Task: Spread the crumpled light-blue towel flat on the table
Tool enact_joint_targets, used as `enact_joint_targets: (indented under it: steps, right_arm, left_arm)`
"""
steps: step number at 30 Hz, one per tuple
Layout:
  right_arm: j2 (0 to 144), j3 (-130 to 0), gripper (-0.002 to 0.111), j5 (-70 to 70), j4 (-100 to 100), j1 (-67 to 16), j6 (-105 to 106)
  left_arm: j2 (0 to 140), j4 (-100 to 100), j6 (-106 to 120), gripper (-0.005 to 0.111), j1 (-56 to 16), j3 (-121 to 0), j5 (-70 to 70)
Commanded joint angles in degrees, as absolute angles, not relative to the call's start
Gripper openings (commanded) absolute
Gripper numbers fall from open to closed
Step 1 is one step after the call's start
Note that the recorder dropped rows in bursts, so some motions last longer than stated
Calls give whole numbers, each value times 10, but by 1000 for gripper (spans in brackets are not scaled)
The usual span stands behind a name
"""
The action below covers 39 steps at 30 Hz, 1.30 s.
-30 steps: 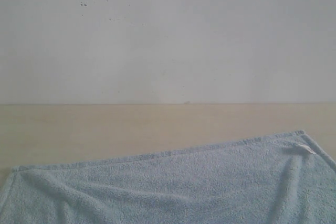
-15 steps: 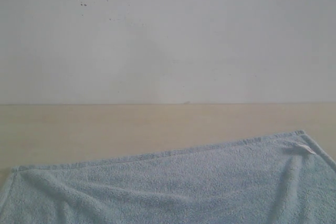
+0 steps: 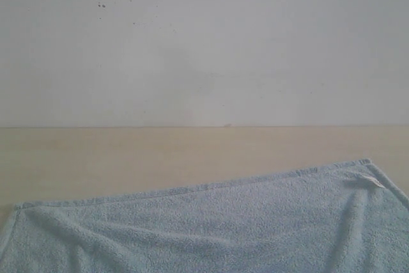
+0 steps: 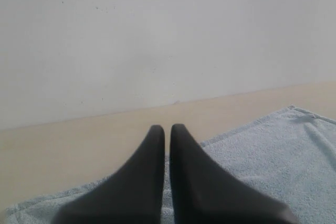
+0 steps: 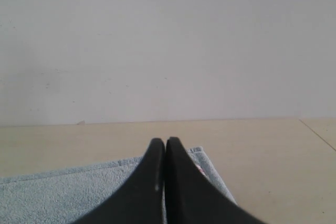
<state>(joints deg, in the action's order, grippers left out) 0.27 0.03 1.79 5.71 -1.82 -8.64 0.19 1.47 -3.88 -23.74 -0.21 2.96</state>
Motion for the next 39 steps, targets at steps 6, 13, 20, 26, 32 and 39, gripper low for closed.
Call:
enact_joint_targets:
  steps: [6, 13, 20, 26, 32, 39]
  right_arm:
    - [0, 0, 0, 18, 59, -18, -84]
    - [0, 0, 0, 18, 59, -18, -84]
    - [0, 0, 0, 18, 59, -18, -85]
    - [0, 0, 0, 18, 59, -18, -85]
    - [0, 0, 0, 18, 59, -18, -87]
    - [0, 0, 0, 18, 59, -18, -86]
  left_arm:
    - [0, -15, 0, 4, -240, 0, 32]
    - [0, -15, 0, 4, -240, 0, 32]
    - [0, -15, 0, 4, -240, 0, 32]
    - [0, -15, 0, 4, -238, 0, 30]
    - [0, -15, 0, 4, -219, 0, 30]
    - [0, -15, 0, 4, -111, 0, 30]
